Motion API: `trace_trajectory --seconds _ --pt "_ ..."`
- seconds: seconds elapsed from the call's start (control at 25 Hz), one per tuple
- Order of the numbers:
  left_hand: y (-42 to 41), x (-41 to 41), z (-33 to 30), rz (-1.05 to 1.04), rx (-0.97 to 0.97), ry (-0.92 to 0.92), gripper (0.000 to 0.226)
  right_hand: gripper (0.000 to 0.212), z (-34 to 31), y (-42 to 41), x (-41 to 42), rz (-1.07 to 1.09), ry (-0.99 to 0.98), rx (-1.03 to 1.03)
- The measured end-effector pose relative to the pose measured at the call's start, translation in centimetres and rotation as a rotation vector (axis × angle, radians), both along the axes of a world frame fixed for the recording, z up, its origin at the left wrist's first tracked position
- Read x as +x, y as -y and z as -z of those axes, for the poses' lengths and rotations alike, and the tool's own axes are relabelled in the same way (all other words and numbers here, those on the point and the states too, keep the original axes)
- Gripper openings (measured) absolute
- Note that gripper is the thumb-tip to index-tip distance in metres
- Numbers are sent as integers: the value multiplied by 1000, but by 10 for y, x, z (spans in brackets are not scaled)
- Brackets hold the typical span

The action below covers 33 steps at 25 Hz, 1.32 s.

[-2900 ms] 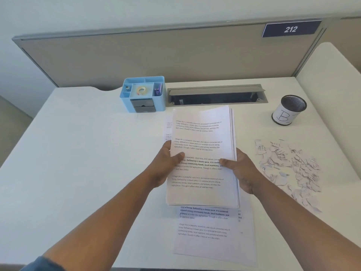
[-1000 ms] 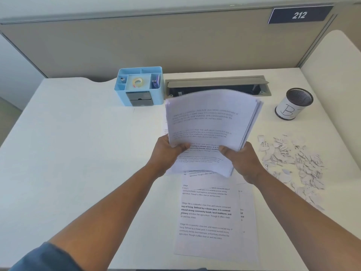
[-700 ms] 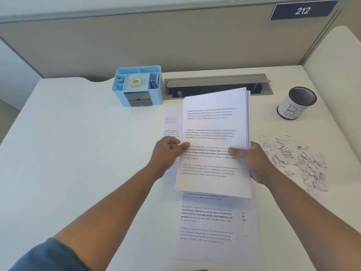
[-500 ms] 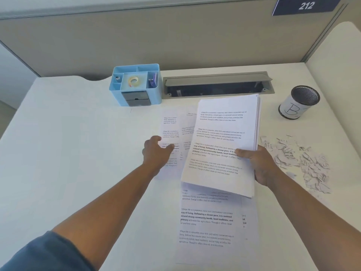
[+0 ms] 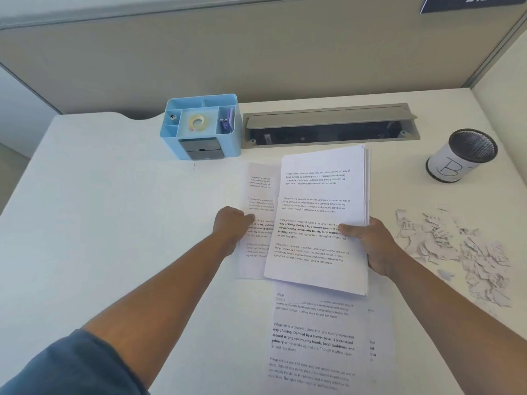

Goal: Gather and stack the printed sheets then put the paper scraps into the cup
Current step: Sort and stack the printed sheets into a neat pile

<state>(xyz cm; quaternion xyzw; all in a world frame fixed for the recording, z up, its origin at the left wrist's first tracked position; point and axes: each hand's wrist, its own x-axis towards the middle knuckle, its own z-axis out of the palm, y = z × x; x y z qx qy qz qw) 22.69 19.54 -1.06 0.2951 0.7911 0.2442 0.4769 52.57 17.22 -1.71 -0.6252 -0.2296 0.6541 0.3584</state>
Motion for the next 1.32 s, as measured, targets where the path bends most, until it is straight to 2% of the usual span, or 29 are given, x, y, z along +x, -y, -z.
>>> trace_trajectory --seconds 0.16,0.24,0.4,0.56,0.72,0.84,1.0,1.12,1.32 --pt "1 5 0 13 -10 37 44 38 10 -2 -2 -22 -17 -36" --pt "2 7 0 26 18 -9 41 39 12 -3 -1 -27 -22 -42" --pt "1 10 -12 91 72 -138 20 37 11 -2 1 -40 -30 -33" --pt "-3 -1 -41 198 201 -344 4 35 10 -1 -1 -41 -17 -20" --pt "-9 -21 -77 316 273 -496 17 31 6 2 -6 -40 18 4" --pt "-10 -34 -107 300 311 -536 23 26 -1 6 -9 -23 30 27" --pt "-5 -59 -138 200 367 -423 23 29 -11 14 -9 -11 20 45" --pt "4 -70 -145 95 409 -179 15 32 -21 22 -11 -3 -1 55" --pt "25 -56 -120 19 286 140 8 35 -42 37 -19 -36 -95 83"
